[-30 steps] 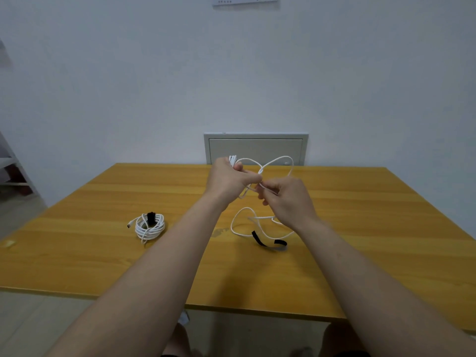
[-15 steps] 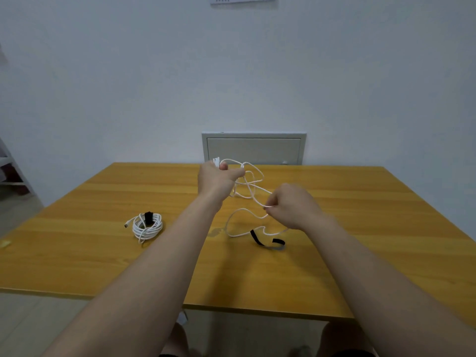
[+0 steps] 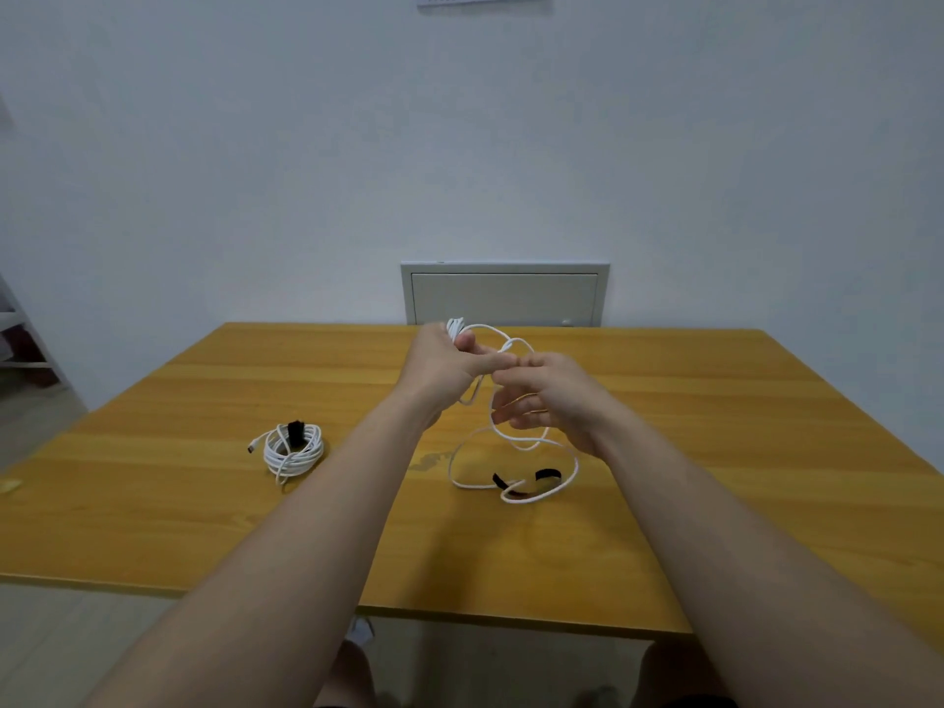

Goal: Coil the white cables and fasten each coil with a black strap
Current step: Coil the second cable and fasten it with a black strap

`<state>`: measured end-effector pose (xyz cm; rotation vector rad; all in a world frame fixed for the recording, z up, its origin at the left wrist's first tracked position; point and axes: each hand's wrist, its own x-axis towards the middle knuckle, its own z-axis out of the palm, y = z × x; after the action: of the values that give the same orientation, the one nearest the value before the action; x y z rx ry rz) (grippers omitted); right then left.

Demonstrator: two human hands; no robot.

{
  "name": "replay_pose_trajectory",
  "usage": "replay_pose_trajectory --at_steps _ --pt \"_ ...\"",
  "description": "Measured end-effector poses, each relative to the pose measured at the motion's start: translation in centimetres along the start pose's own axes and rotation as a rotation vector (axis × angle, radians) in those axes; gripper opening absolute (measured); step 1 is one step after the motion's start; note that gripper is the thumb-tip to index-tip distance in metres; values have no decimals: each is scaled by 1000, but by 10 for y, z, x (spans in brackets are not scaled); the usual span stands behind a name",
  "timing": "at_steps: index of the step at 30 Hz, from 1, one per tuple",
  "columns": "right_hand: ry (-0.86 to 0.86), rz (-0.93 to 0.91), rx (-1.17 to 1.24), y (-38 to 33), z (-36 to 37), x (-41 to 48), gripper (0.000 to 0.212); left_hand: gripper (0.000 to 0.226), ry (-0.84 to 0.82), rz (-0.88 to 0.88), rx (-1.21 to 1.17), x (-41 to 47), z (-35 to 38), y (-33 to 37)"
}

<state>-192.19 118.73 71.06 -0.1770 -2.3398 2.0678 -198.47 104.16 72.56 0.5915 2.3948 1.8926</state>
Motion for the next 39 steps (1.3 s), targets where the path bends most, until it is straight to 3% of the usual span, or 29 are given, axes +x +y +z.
replay_pose_trajectory --at_steps 6,13,17,22,29,35,39 --pt "124 -82 -46 2 8 1 4 38 -37 -2 -82 -3 4 1" --pt "0 -118 -383 -6 -8 1 13 53 86 -46 -112 4 9 -6" --pt "-257 70 -612 -9 -8 -9 19 55 229 -95 -223 16 1 -7" --pt "-265 182 -746 -17 -10 -14 18 48 201 -61 -141 15 0 -11" --pt "124 -58 -448 -7 9 -1 37 56 22 -85 -195 10 8 -11" --pt "177 -235 -384 7 4 7 21 59 11 -85 -229 12 6 -9" --pt "88 -247 -418 -1 -6 3 21 61 20 -66 -230 12 9 -7"
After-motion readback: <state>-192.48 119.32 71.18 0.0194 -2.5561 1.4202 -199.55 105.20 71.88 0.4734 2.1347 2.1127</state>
